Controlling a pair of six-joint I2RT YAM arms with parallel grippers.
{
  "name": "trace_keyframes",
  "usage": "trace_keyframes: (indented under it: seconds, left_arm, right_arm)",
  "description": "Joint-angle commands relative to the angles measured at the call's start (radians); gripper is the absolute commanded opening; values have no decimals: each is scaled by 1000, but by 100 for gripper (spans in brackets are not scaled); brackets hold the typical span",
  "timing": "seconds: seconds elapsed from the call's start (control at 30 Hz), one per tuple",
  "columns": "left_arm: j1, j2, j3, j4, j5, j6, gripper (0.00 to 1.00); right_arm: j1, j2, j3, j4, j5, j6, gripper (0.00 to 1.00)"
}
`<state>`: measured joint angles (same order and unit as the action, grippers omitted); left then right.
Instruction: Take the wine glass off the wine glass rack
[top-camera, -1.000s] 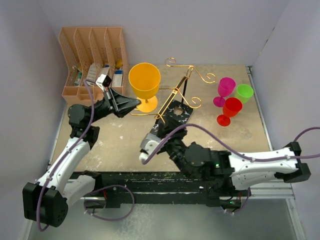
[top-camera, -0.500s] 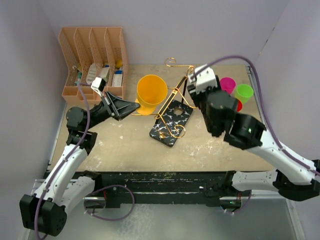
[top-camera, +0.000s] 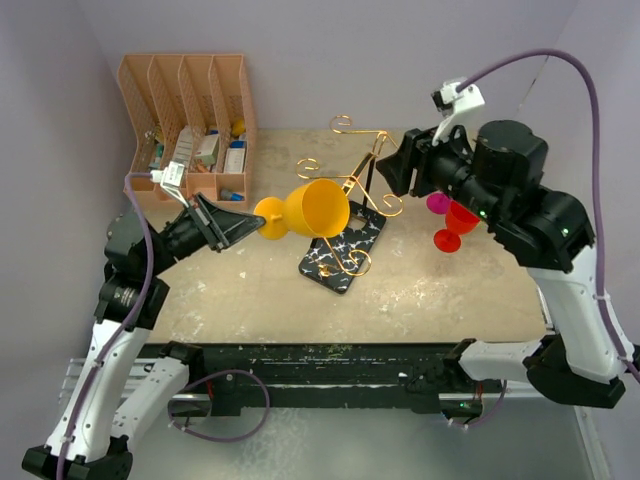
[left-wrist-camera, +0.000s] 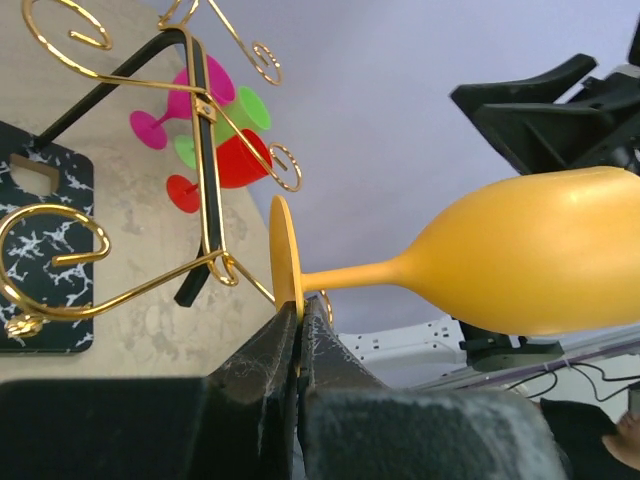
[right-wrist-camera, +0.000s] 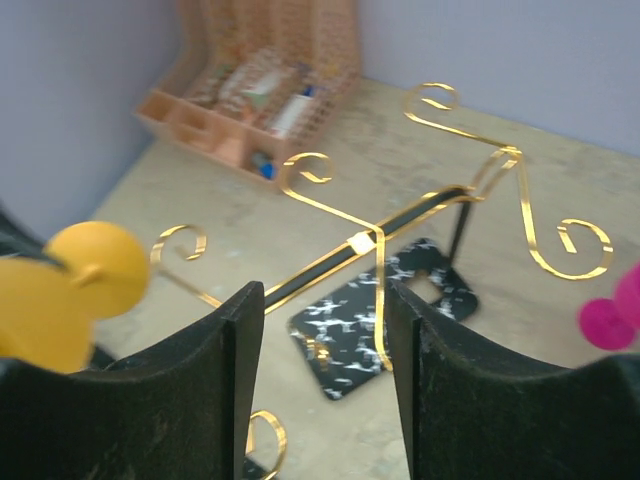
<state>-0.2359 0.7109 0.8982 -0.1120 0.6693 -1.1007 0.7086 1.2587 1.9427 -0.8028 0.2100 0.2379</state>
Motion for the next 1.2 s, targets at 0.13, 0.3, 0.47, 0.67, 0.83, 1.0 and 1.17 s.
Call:
trace_keyframes:
  seconds: [0.13,0.3,0.47,0.67,0.83,1.0,1.17]
  left_arm:
    - [2,-18,63,-154,-55,157,0]
    - [1,-13,100,-190,-71,188,0]
    - [2,-2,134,-212,-77,207,0]
    - [2,10,155,-212,-70,208,0]
    - [2,19,163,-208,-66,210,0]
    - [2,32,166,-202,-60,213,0]
    - [1,42,175,-197,-50,216,0]
  right_arm:
    - [3,-44,79,-7,-429,88,57]
    - [2,-23,60,-8,-530,69,57]
    - [2,1,40,-15,-553,62,57]
    - [3,18,8,0,-586,52,56]
    - [5,29,-11,16,-620,48,53]
    - [24,47,-20,34,-638,52,50]
    - [75,80,-12,42,-601,55,45]
